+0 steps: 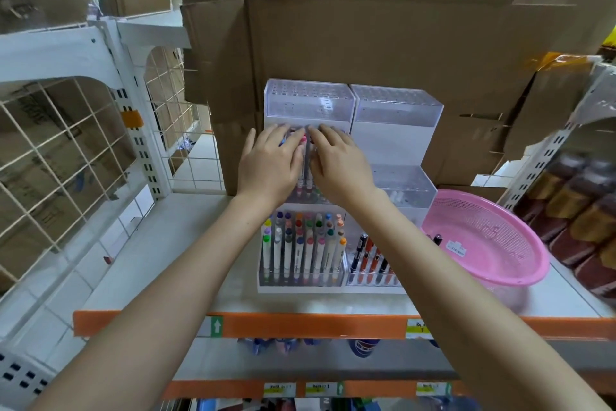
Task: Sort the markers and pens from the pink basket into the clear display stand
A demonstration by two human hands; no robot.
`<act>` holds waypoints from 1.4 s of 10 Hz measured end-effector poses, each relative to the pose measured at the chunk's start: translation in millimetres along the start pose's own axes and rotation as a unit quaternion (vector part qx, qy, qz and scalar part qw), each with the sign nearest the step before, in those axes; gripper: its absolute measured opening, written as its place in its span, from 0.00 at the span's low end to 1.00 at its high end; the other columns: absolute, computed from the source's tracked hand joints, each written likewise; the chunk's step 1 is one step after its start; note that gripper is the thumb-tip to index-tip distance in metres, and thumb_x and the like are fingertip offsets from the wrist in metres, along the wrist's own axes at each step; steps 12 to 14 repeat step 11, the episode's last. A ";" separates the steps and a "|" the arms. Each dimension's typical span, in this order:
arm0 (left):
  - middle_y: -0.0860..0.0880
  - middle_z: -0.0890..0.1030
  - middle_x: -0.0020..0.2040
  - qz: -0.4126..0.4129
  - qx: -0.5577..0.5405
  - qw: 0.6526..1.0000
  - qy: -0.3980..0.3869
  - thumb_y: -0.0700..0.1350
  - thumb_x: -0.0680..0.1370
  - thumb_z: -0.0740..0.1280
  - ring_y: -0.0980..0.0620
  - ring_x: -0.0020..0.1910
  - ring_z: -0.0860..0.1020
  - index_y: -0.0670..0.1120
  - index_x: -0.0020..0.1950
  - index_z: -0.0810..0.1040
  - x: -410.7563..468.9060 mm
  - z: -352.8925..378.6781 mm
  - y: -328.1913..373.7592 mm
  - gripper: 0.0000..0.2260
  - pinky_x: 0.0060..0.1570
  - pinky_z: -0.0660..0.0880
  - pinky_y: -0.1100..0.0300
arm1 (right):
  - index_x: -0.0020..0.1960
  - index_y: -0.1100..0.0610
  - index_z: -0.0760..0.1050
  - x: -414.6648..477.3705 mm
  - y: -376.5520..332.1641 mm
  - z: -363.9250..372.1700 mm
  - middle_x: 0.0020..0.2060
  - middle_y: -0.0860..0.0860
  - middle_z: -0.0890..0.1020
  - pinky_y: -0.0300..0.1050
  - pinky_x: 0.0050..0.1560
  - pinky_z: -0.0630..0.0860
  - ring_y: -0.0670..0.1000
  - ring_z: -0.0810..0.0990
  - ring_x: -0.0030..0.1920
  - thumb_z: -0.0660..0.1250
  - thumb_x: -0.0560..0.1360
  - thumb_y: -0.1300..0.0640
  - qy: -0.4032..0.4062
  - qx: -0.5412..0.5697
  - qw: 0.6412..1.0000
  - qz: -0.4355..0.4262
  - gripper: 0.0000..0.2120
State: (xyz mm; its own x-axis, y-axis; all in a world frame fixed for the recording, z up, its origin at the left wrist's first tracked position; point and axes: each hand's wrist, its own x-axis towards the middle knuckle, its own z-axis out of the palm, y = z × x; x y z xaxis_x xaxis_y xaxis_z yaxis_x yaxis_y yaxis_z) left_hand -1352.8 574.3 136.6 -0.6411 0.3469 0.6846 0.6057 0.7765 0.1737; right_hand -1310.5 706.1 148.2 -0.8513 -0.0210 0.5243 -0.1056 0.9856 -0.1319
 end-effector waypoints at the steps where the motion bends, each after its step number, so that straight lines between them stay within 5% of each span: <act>1: 0.46 0.75 0.66 -0.004 -0.010 1.000 -0.008 0.50 0.81 0.52 0.47 0.68 0.69 0.49 0.68 0.73 -0.4 -0.4 -0.5 0.19 0.68 0.60 0.43 | 0.71 0.62 0.68 0.4 0.5 -3.2 0.67 0.61 0.73 0.54 0.69 0.64 0.61 0.70 0.68 0.51 0.79 0.54 -0.006 -0.004 1.000 -0.001 0.24; 5: 0.47 0.70 0.70 0.006 0.003 0.999 -0.042 0.49 0.82 0.54 0.49 0.72 0.63 0.51 0.72 0.68 -3.5 -12.4 -1.1 0.19 0.70 0.55 0.42 | 0.73 0.60 0.64 -8.1 6.6 -15.0 0.70 0.58 0.69 0.53 0.71 0.60 0.58 0.63 0.72 0.57 0.79 0.59 -0.002 -0.021 1.000 0.002 0.22; 8: 0.47 0.64 0.74 0.017 0.006 0.998 -0.062 0.49 0.81 0.56 0.50 0.74 0.60 0.49 0.75 0.62 -20.9 -24.2 -1.7 0.22 0.72 0.54 0.43 | 0.78 0.55 0.50 -27.9 -0.3 -16.4 0.76 0.56 0.60 0.53 0.75 0.55 0.56 0.57 0.76 0.58 0.79 0.58 -0.023 -0.018 0.999 0.028 0.30; 14: 0.48 0.59 0.77 0.040 0.018 0.996 -0.081 0.47 0.80 0.58 0.50 0.76 0.55 0.46 0.76 0.59 -36.0 -41.1 4.0 0.24 0.73 0.50 0.45 | 0.78 0.55 0.50 -58.3 -10.9 -23.1 0.77 0.55 0.55 0.55 0.74 0.58 0.56 0.56 0.76 0.62 0.78 0.59 -0.037 -0.013 0.998 0.050 0.33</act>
